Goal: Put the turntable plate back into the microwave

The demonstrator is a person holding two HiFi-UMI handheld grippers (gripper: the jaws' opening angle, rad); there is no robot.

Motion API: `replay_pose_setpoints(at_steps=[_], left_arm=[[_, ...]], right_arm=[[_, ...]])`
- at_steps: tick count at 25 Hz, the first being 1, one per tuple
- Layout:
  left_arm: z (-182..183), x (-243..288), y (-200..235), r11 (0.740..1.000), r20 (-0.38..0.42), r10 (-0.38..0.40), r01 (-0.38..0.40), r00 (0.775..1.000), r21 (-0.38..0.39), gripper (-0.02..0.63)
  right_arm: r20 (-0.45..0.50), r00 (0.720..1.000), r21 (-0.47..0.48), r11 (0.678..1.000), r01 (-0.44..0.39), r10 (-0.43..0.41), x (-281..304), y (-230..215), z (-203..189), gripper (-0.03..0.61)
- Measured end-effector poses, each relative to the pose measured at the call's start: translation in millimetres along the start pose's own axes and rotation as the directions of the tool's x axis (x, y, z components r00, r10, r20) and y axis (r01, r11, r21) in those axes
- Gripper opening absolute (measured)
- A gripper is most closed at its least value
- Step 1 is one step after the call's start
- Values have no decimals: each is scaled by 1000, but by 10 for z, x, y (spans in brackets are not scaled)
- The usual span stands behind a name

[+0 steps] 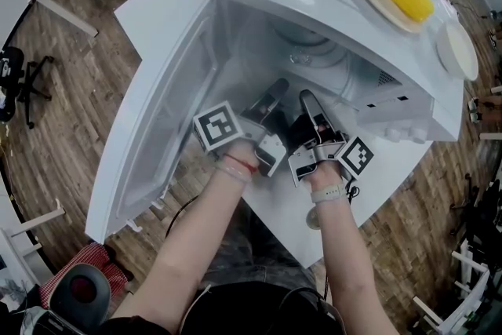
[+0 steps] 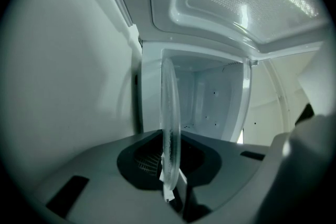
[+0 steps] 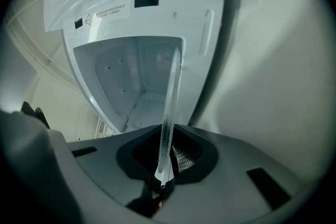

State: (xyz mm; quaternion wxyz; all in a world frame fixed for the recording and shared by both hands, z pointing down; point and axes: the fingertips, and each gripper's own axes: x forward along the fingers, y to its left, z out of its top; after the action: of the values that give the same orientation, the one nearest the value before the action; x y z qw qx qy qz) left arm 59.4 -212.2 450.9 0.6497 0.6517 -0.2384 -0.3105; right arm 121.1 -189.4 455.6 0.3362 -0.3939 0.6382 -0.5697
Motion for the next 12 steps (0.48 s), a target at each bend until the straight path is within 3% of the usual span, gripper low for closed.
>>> replay_pose_setpoints(at_steps=[7, 12], left_arm=[[-83, -47, -57, 999, -29, -12, 13, 1000, 31, 34], [-117, -66, -3, 1000, -10, -6, 6, 1000, -13, 34]], right_arm=[[67, 998, 54, 999, 7, -10, 3, -41, 160, 46], [67, 998, 24, 1000, 15, -17, 9, -24, 206, 48]])
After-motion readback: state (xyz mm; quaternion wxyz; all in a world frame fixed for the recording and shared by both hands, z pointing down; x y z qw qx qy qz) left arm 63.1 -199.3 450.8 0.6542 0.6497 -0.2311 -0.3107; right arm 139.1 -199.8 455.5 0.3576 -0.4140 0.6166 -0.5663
